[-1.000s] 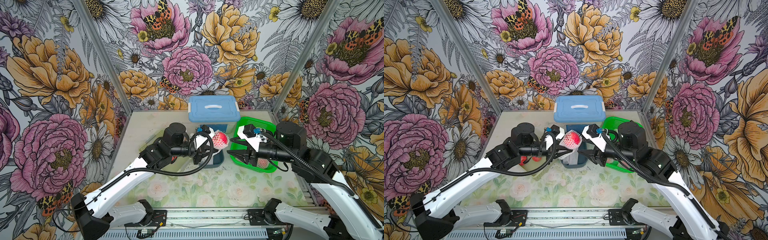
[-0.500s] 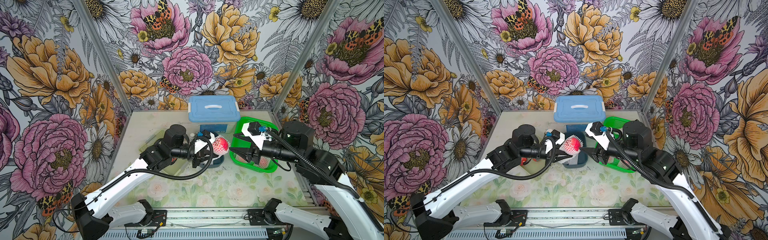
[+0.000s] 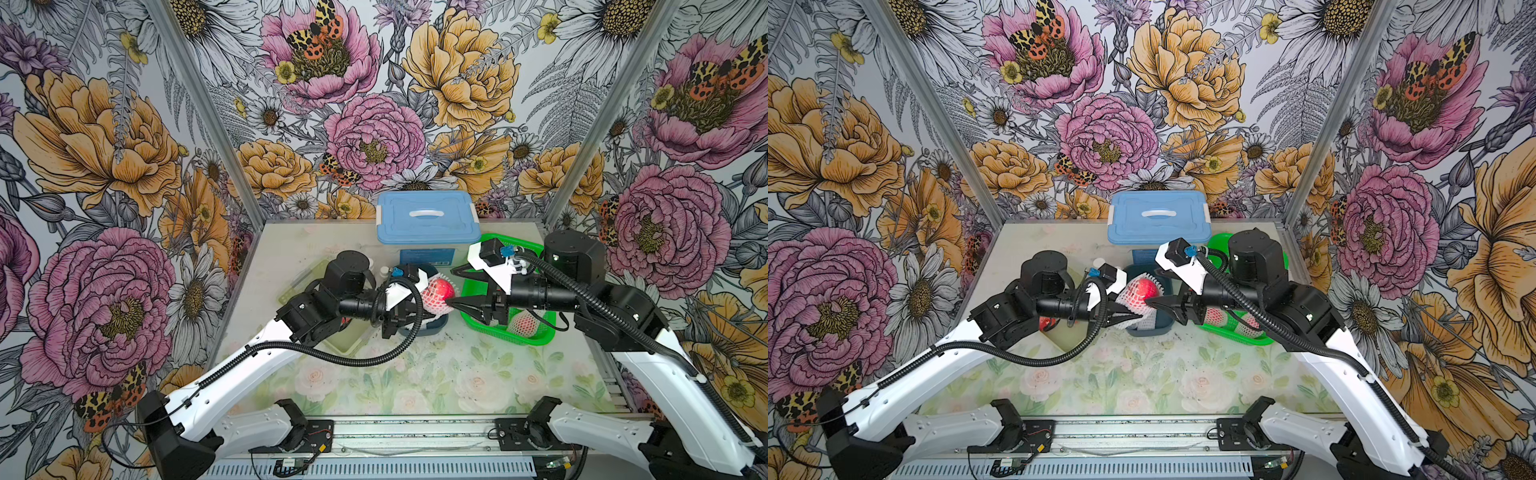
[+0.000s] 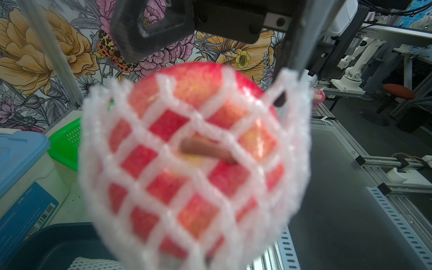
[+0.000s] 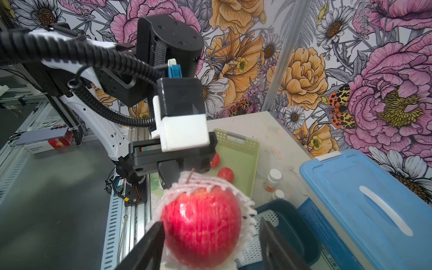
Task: Remove foam nets from apples
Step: Remove the foam net from the apple.
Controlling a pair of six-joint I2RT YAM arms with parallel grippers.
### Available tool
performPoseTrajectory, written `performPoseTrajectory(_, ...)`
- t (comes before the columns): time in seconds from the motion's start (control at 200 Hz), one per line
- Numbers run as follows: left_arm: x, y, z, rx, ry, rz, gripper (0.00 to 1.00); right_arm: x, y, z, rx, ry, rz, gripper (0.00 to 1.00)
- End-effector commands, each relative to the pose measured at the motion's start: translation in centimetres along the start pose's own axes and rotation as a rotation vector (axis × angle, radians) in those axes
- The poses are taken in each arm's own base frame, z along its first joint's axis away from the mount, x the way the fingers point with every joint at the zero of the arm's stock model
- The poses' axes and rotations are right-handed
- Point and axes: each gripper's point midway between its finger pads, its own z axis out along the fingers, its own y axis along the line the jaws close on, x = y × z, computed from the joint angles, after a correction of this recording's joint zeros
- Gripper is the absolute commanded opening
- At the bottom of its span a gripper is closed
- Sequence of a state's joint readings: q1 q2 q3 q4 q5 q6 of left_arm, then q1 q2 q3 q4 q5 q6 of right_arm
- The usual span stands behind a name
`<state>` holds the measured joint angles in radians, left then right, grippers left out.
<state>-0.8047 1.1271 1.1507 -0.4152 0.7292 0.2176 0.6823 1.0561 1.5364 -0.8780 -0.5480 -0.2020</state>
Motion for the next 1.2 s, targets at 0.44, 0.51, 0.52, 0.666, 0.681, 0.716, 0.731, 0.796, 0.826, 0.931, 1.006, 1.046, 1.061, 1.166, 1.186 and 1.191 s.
performPoseTrajectory(0.44, -0.5, -0.2, -0.6, -0.019, -0.018, 0.041, 0.00, 1.6, 0.2, 2.3, -0.022, 0.096, 0.009, 0.69)
performPoseTrajectory(0.51, -0.5, -0.2, -0.5, -0.015, -0.017, 0.039, 0.00, 1.7, 0.4, 2.5, -0.033, 0.106, 0.004, 0.69)
performPoseTrajectory(0.52, -0.5, -0.2, -0.5, -0.016, -0.016, 0.038, 0.00, 1.7, 0.5, 2.5, -0.033, 0.106, 0.004, 0.69)
performPoseTrajectory(0.666, -0.5, -0.1, -0.4, -0.013, -0.014, 0.034, 0.00, 2.1, 0.9, 3.1, -0.045, 0.133, 0.000, 0.70)
performPoseTrajectory(0.681, -0.5, -0.1, -0.4, -0.013, -0.013, 0.034, 0.00, 2.2, 0.8, 3.2, -0.044, 0.136, 0.001, 0.70)
performPoseTrajectory(0.716, -0.5, -0.1, -0.4, -0.013, -0.015, 0.035, 0.00, 2.4, 0.7, 3.4, -0.044, 0.145, 0.006, 0.70)
performPoseTrajectory(0.731, -0.5, -0.1, -0.4, -0.013, -0.014, 0.035, 0.00, 2.5, 0.6, 3.5, -0.042, 0.149, 0.007, 0.71)
performPoseTrajectory(0.796, -0.5, -0.2, -0.4, -0.012, -0.015, 0.034, 0.00, 2.8, 1.5, 4.2, -0.070, 0.167, -0.002, 0.71)
performPoseTrajectory(0.826, -0.5, -0.1, -0.5, -0.015, -0.016, 0.034, 0.00, 2.8, 1.6, 4.4, -0.072, 0.171, -0.004, 0.71)
performPoseTrajectory(0.931, -0.5, -0.1, -0.6, -0.019, -0.017, 0.032, 0.00, 2.9, 1.8, 4.7, -0.075, 0.179, -0.009, 0.71)
performPoseTrajectory(1.006, -0.5, -0.1, -0.6, -0.021, -0.015, 0.032, 0.00, 2.9, 1.7, 4.6, -0.065, 0.180, -0.016, 0.70)
performPoseTrajectory(1.046, -0.5, -0.1, -0.6, -0.024, -0.016, 0.033, 0.00, 2.9, 1.5, 4.5, -0.048, 0.182, -0.019, 0.68)
performPoseTrajectory(1.061, -0.4, -0.1, -0.6, -0.022, -0.015, 0.033, 0.00, 2.8, 1.3, 4.3, -0.037, 0.181, -0.021, 0.66)
performPoseTrajectory(1.166, -0.4, 0.0, -0.5, -0.023, -0.013, 0.031, 0.00, 2.6, 0.6, 3.4, 0.024, 0.178, -0.040, 0.59)
performPoseTrajectory(1.186, -0.3, 0.0, -0.5, -0.020, -0.012, 0.031, 0.00, 2.5, 0.5, 3.1, 0.038, 0.172, -0.044, 0.58)
performPoseTrajectory(1.191, -0.4, 0.0, -0.5, -0.021, -0.013, 0.031, 0.00, 2.5, 0.4, 3.1, 0.041, 0.173, -0.045, 0.58)
